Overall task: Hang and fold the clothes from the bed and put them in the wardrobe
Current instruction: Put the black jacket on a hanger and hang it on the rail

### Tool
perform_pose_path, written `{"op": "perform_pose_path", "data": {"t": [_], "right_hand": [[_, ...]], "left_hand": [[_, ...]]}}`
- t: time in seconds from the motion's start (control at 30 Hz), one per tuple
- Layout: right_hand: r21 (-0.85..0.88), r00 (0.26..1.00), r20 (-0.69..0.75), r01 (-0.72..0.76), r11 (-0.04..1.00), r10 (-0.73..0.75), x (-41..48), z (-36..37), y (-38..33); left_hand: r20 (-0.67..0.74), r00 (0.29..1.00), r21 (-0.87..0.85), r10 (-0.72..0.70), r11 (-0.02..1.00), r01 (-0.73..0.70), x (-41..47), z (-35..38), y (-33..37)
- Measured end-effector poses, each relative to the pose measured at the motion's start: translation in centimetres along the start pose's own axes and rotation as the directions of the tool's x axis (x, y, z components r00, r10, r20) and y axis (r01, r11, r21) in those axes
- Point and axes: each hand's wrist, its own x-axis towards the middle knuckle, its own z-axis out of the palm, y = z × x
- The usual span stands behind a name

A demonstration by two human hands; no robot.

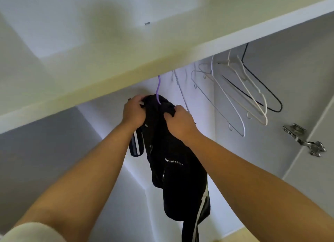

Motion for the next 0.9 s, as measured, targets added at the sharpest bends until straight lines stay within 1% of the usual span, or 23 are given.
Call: {"op": "perform_pose_path", "data": {"t": [0.1, 0.3, 0.5, 0.6, 0.7, 0.8, 0.9], "right_hand": [[-0.029, 0.996, -0.082, -0.031, 0.999, 0.029, 1.0, -0.6, 0.6], [-0.071, 0.975, -0.218, -0.059, 0.996, 0.042, 1.5, -3.3, 1.8], [-0.150, 0.952, -0.303, -0.090, 0.985, 0.041, 3.1, -6.9, 1.7], [-0.151, 0.938, -0.339, -0.132, 0.980, 0.075, 3.8, -8.7, 1.7], [-0.180, 0.927, -0.365, -0.161, 0.970, 0.086, 4.1, -10.3, 1.5], [-0.236, 0.922, -0.384, -0.152, 0.960, 0.051, 3.9, -11.0, 1.3], [-0.280, 0.921, -0.391, -0.122, 0.952, 0.003, 3.0, -10.7, 1.2]], "left_hand": [[0.037, 0.995, -0.046, 0.094, 0.995, -0.092, 2.2, 1.7, -0.1], [0.090, 0.973, -0.133, 0.212, 0.971, -0.199, 5.6, 5.6, 1.3], [0.132, 0.957, -0.132, 0.259, 0.961, -0.242, 8.6, 8.7, 4.2], [0.174, 0.947, -0.149, 0.270, 0.958, -0.246, 9.3, 10.2, 6.4], [0.216, 0.942, -0.132, 0.259, 0.963, -0.235, 9.7, 11.6, 7.9], [0.204, 0.935, -0.182, 0.292, 0.949, -0.257, 9.7, 12.0, 8.6], [0.177, 0.919, -0.226, 0.353, 0.923, -0.311, 9.0, 11.5, 8.1]]}}
